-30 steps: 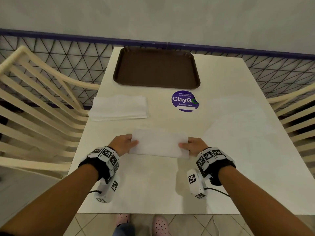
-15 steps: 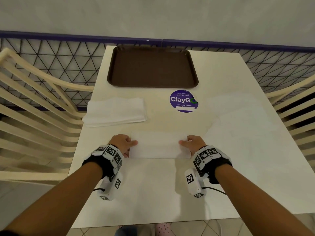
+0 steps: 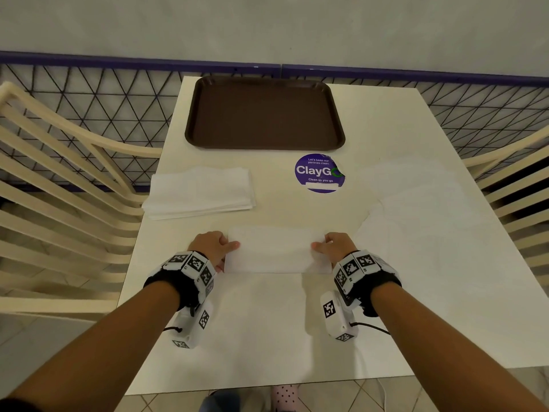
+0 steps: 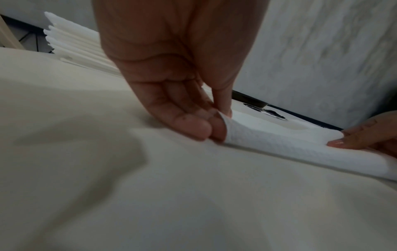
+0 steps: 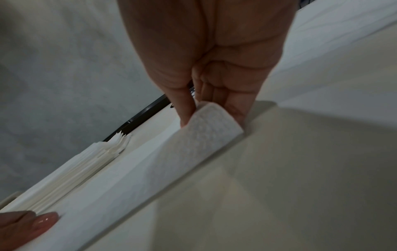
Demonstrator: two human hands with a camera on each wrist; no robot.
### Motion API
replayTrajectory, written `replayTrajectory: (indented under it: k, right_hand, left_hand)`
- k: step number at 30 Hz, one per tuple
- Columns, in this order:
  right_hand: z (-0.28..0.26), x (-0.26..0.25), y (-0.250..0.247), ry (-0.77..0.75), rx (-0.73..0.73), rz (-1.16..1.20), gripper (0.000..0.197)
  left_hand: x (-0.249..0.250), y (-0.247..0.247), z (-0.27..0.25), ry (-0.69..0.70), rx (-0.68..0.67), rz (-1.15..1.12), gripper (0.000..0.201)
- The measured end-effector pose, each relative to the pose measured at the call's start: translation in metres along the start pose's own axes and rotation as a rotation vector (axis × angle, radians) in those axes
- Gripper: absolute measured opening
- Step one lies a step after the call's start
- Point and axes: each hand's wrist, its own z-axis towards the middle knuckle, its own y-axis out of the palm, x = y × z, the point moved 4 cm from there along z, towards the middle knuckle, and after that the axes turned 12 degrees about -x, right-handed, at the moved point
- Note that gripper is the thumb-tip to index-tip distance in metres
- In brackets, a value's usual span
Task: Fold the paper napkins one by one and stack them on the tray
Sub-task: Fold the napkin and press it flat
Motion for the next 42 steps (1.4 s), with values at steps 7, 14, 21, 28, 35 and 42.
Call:
replayTrajectory:
  k: [7,14,21,28,35,42]
  right_hand:
    - [0.0,0.001,0.002,0.022,0.006,0.04,0.04]
    - [0.002,0.002,0.003,0.001,0.023,0.031,0.042]
    - [-0.002,0.0,0.004,0.009,0.034,0.041,0.041]
    - [-0.005,-0.001,0.004,-0.002,0.043,0.023,0.04]
    - [-0.028,-0.009,0.006,-0.167,0.163,-0.054,0.04]
    - [-0.069,-0.02,0.095,-0.527,0.09,-0.769,0.062]
  left_hand:
    - [0.004,0.001,-0.002,-0.003,0.007,0.103,0.037]
    - [0.003,0.001,-0.003,-0.007,0.043,0.169,0.035]
    - [0.045,0.018,-0.023,0.354,0.274,0.768,0.035]
    - [0.051,0.049,-0.024,0.241,0.127,0.922,0.049]
    - [0.049,0.06,-0.03,0.224,0.2,0.984,0.067]
    - [0.047,0.06,-0.03,0.238,0.213,0.998,0.071]
